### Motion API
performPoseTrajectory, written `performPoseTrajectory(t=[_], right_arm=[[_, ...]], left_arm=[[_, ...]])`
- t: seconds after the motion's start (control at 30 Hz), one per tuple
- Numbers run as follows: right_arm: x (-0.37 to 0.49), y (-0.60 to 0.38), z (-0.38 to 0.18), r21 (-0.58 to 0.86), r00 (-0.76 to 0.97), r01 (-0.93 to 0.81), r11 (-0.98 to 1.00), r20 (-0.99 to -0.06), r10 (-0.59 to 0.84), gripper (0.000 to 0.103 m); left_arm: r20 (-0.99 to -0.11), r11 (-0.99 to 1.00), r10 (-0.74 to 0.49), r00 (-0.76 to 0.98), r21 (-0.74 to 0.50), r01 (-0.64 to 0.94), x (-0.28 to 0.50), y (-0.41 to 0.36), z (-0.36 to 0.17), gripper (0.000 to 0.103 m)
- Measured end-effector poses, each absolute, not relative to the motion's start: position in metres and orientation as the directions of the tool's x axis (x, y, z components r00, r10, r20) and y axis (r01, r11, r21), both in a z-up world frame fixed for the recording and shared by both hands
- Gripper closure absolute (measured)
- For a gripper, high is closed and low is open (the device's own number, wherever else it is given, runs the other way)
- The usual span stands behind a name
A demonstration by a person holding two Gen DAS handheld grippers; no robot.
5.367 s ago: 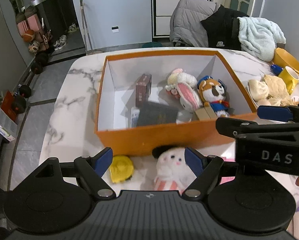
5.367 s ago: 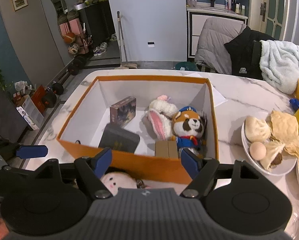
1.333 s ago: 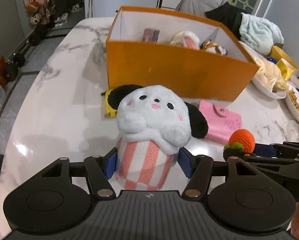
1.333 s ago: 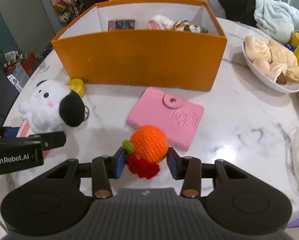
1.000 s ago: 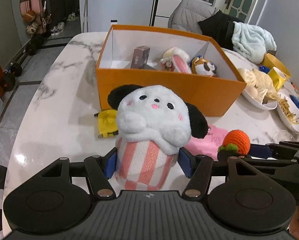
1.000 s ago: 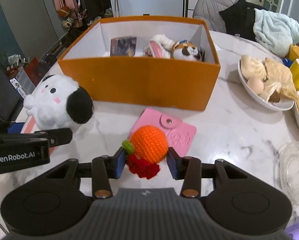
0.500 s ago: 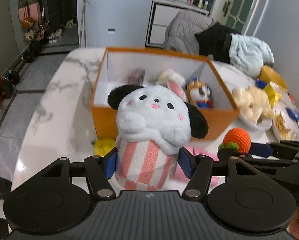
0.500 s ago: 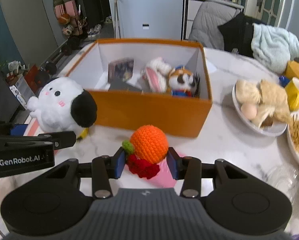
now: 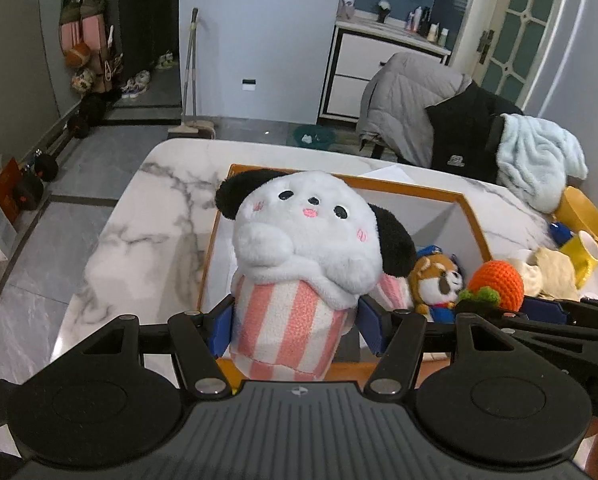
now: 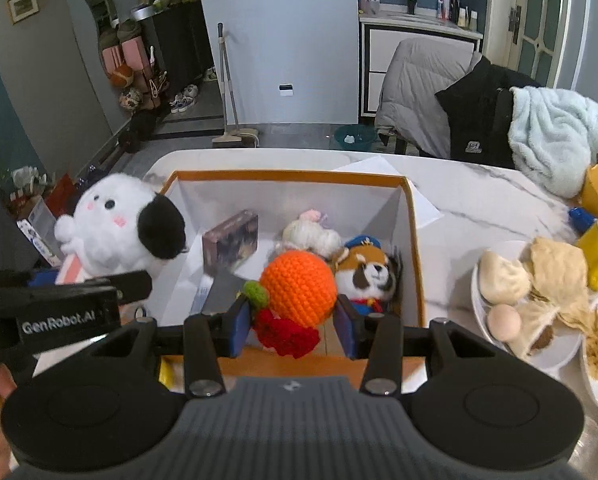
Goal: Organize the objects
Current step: 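Lower the plush dog and crocheted fruit into the orange box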
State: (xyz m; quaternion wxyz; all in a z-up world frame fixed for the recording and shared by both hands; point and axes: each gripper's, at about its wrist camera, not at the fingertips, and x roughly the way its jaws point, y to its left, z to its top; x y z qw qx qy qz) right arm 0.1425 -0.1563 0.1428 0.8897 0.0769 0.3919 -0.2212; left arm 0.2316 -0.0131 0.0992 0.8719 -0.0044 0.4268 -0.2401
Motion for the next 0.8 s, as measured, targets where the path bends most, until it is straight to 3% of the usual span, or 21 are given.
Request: performPoseTrajectory(t=[0.8], right_arm=[[0.188,-0.199,0.067,-0.018,0.493,0.466,0.884,-0.825,-0.276,0.057]], left_arm=[[-0.829,0.890,-0.366,0.423,-0.179,0.420,0.254,-0.050,0.032,0.030]])
